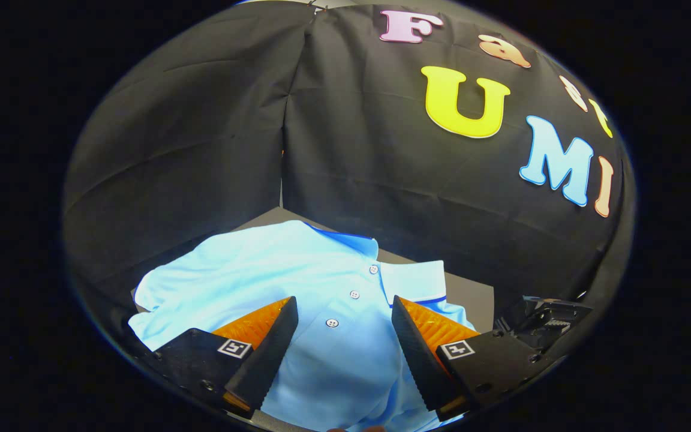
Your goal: Put the clothes into the washing machine and then close the washing machine lid.
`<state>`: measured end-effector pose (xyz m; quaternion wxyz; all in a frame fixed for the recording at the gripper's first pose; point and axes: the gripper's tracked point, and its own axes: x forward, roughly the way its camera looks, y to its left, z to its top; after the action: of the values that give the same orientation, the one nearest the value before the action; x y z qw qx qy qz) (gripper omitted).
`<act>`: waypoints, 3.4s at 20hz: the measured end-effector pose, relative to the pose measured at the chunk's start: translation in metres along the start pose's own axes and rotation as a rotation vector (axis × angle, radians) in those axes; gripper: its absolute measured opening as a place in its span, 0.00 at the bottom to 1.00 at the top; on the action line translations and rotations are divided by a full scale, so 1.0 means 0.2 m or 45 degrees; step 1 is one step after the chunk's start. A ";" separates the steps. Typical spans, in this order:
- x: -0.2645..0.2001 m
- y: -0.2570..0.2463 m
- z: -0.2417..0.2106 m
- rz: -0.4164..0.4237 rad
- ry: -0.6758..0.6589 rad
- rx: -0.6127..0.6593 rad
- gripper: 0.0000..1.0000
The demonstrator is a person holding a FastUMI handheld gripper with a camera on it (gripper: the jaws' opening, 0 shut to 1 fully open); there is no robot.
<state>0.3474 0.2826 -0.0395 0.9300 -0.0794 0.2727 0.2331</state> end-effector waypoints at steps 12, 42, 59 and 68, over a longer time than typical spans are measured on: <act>0.02 0.08 -0.06 0.165 0.051 0.166 0.86; -0.59 -0.10 0.60 0.349 -0.230 0.332 0.02; -1.04 -1.22 0.37 -0.059 -0.359 0.496 0.02; -1.16 -1.70 -0.02 -0.281 -0.277 0.588 0.01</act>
<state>0.3360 -0.1079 0.0898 0.9671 0.1309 0.2068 0.0693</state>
